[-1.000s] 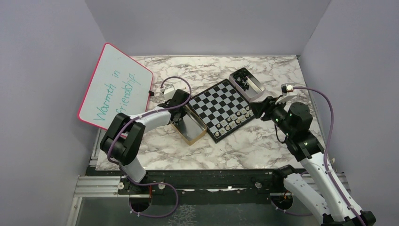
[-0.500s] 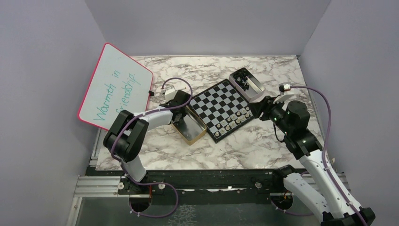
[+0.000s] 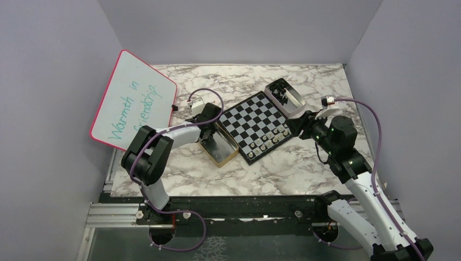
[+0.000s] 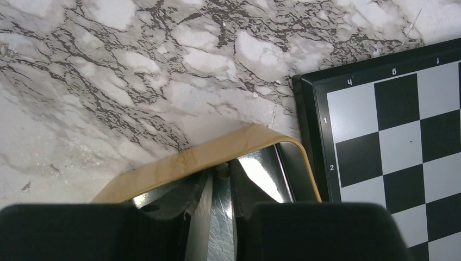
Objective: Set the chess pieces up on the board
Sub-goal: Pick up the chess piece from the storage box, then adjust the chess piece.
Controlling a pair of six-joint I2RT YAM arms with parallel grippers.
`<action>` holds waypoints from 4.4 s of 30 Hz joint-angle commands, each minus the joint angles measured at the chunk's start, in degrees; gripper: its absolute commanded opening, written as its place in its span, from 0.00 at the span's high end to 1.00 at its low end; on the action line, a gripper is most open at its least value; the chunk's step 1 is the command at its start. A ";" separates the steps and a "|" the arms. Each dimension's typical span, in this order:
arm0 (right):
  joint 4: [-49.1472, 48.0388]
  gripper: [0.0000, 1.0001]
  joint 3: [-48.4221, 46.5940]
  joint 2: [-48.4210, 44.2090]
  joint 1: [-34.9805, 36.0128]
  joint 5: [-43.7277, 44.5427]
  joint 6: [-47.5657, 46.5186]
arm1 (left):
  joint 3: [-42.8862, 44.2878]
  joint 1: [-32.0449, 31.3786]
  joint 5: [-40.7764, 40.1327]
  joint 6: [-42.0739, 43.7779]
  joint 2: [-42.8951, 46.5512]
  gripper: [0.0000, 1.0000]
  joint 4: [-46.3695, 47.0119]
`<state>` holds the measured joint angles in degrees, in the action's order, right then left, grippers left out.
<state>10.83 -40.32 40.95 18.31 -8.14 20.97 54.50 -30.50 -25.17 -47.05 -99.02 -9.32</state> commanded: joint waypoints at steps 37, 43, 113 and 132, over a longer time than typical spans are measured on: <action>-20.49 0.52 9.23 4.64 0.05 -40.40 -36.93 | 6.47 -0.26 54.90 25.24 23.56 1.00 -12.45; -23.57 0.52 10.03 6.34 1.45 -42.35 -44.68 | 6.93 -0.26 63.78 25.51 24.04 1.00 -13.04; -43.66 0.99 11.81 18.85 27.20 -1.24 -4.96 | 6.97 -2.63 53.77 16.99 32.87 0.49 -6.69; -41.33 0.99 8.84 20.04 27.21 5.12 5.28 | 5.63 -4.44 52.13 10.72 27.93 0.61 -0.30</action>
<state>-30.17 -29.93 60.55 45.06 -5.74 24.01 60.60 -33.93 28.82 -35.11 -70.41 -12.93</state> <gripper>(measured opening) 0.124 0.400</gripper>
